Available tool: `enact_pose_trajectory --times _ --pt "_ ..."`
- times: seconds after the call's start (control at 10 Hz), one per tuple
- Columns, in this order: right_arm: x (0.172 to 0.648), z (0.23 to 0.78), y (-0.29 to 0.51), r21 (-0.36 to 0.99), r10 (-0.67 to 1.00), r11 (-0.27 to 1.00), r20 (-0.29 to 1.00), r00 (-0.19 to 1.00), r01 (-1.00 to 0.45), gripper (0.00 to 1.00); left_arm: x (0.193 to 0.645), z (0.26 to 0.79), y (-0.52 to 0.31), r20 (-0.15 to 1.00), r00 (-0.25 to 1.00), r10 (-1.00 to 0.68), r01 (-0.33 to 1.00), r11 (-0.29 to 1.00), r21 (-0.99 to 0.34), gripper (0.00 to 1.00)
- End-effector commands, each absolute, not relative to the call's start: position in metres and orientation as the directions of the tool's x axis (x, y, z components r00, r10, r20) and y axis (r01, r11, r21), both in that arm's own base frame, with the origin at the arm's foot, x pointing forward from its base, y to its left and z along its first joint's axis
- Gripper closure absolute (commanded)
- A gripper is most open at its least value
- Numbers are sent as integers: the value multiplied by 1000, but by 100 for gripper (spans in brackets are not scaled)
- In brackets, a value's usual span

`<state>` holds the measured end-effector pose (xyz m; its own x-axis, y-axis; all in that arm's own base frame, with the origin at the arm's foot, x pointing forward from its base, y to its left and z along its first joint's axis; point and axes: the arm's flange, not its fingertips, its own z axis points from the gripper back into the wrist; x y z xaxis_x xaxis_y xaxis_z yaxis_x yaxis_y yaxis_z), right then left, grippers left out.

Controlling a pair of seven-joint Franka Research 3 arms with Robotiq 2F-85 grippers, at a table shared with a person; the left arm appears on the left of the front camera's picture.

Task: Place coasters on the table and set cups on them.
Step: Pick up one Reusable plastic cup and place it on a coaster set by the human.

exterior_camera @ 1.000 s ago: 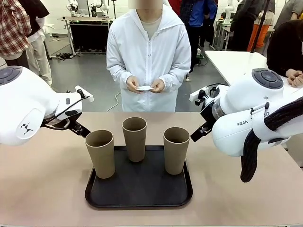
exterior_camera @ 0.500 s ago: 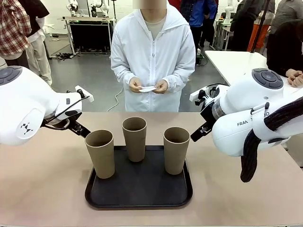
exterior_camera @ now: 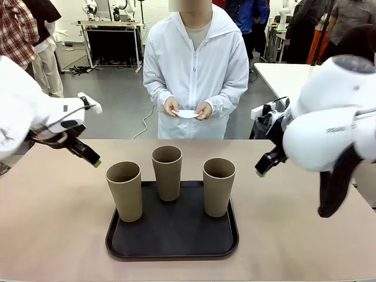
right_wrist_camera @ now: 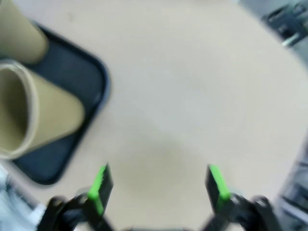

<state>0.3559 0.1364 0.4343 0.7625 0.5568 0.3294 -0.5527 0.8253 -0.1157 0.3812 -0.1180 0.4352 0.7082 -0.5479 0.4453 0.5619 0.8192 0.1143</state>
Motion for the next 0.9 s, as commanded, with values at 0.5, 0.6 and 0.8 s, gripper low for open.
enact_pose_trajectory --times 0.5,0.6,0.8 --pt "234 501 145 -148 579 814 121 806 -562 0 295 498 -89 258 743 -617 639 769 -2 0" --pt "234 501 145 -148 579 814 121 806 -562 0 295 498 -89 258 743 -617 639 769 -2 0" --pt "249 478 130 178 531 807 197 824 -562 0 284 506 -88 254 747 -615 638 770 -10 0"
